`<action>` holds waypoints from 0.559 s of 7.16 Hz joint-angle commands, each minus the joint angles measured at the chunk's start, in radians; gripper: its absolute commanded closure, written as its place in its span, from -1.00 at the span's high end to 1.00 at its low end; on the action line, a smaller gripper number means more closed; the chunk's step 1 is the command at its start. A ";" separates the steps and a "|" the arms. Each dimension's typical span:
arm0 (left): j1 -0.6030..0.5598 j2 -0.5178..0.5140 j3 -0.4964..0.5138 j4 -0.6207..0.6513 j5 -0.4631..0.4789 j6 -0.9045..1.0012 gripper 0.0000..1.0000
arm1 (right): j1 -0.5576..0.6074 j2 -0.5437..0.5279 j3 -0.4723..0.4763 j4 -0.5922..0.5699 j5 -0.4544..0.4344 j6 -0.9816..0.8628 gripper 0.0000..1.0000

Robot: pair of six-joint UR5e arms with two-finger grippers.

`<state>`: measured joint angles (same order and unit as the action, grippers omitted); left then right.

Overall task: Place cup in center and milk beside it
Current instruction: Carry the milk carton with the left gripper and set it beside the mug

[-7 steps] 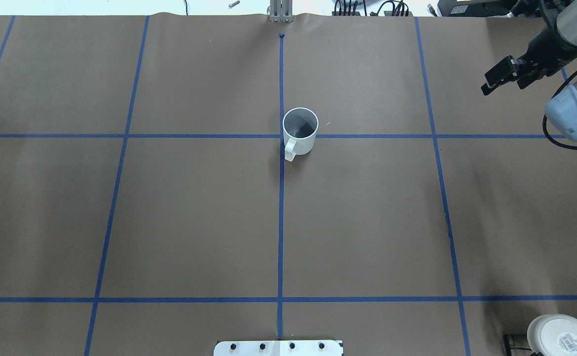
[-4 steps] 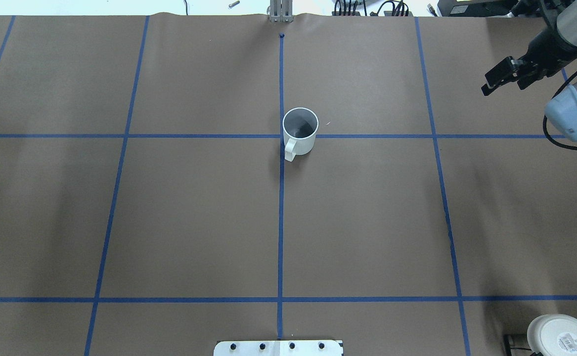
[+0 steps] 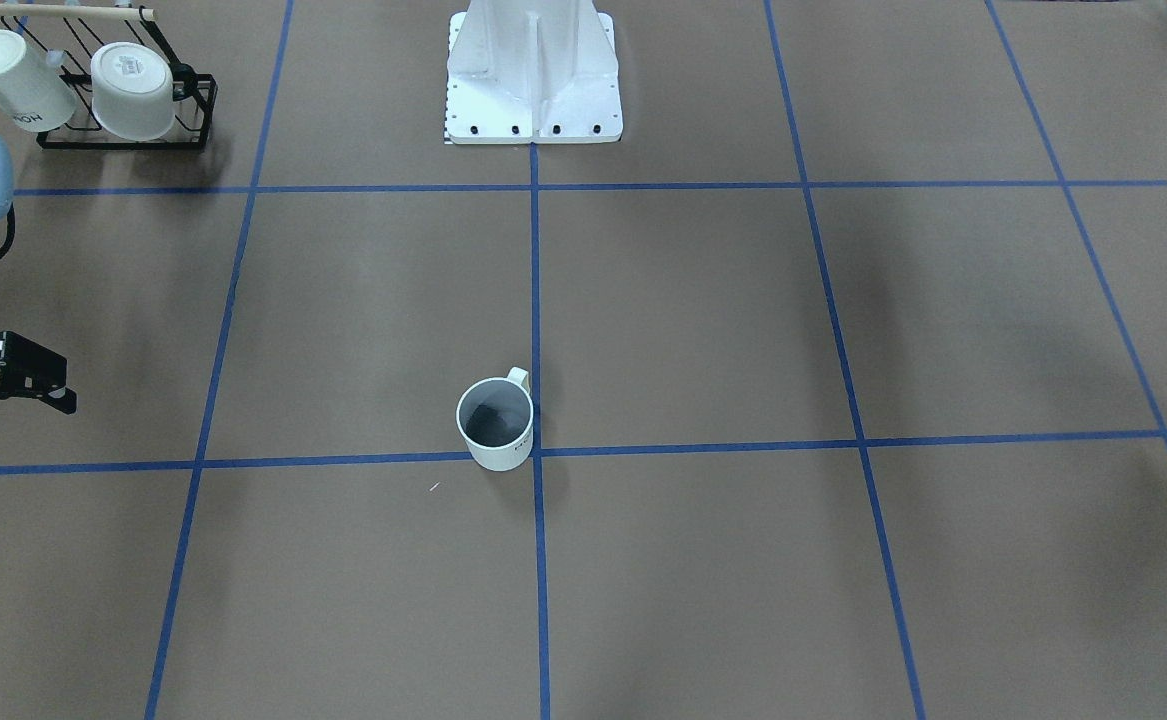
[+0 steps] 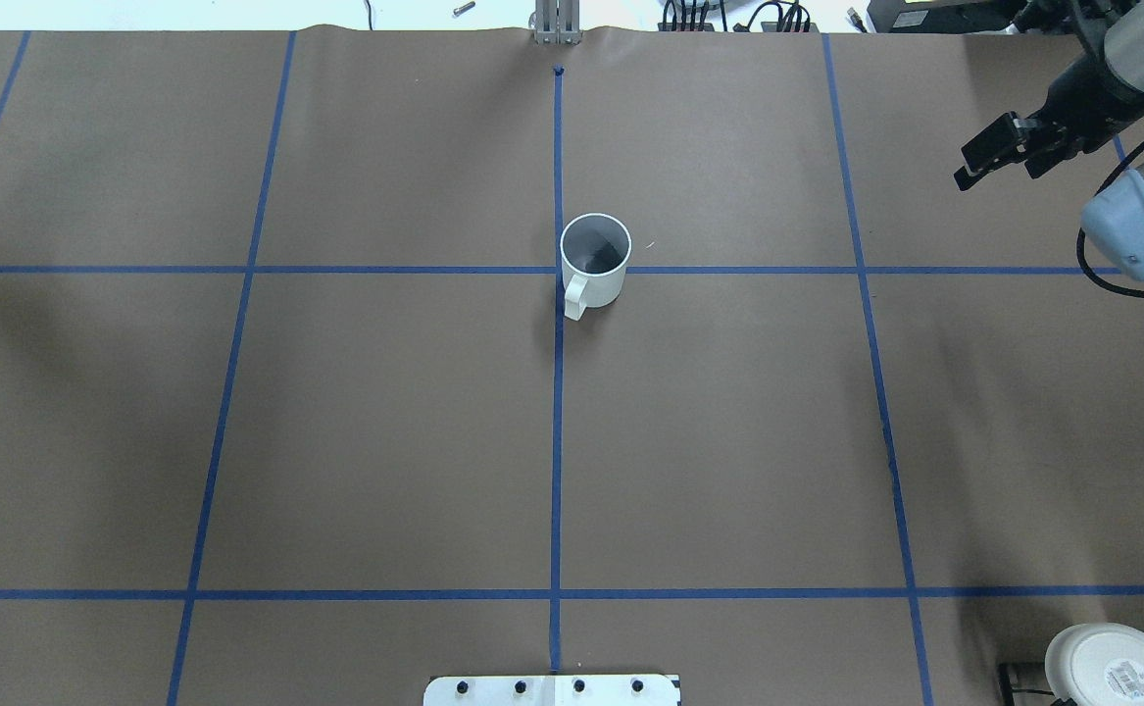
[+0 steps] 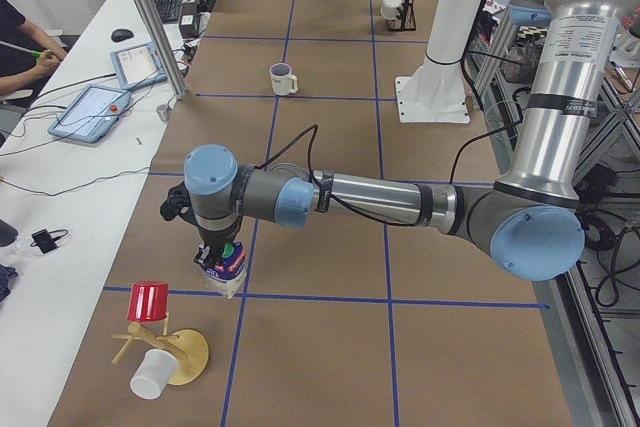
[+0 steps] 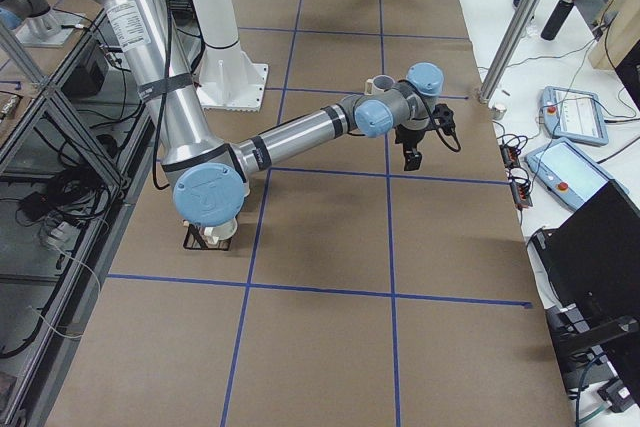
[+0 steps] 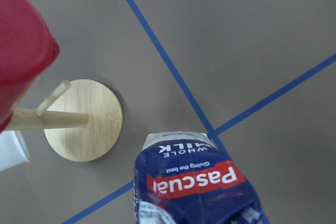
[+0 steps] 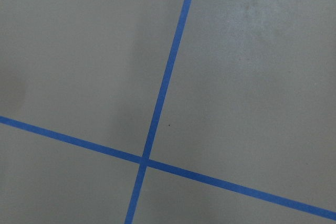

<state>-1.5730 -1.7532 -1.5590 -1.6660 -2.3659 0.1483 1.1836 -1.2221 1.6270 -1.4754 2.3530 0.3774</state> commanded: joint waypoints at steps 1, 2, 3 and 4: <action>0.123 -0.008 -0.114 0.005 0.004 -0.274 -1.00 | 0.004 -0.002 0.002 0.001 0.000 0.000 0.99; 0.183 -0.050 -0.177 0.067 0.008 -0.396 -1.00 | 0.016 -0.010 0.004 0.001 0.003 -0.002 0.99; 0.239 -0.125 -0.211 0.165 0.011 -0.471 -1.00 | 0.018 -0.017 0.001 0.009 0.003 -0.008 0.99; 0.284 -0.202 -0.220 0.230 0.011 -0.542 -1.00 | 0.021 -0.017 0.001 0.009 0.003 -0.009 0.99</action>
<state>-1.3516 -1.8672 -1.7510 -1.5251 -2.3567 -0.2940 1.1997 -1.2359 1.6285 -1.4691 2.3557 0.3716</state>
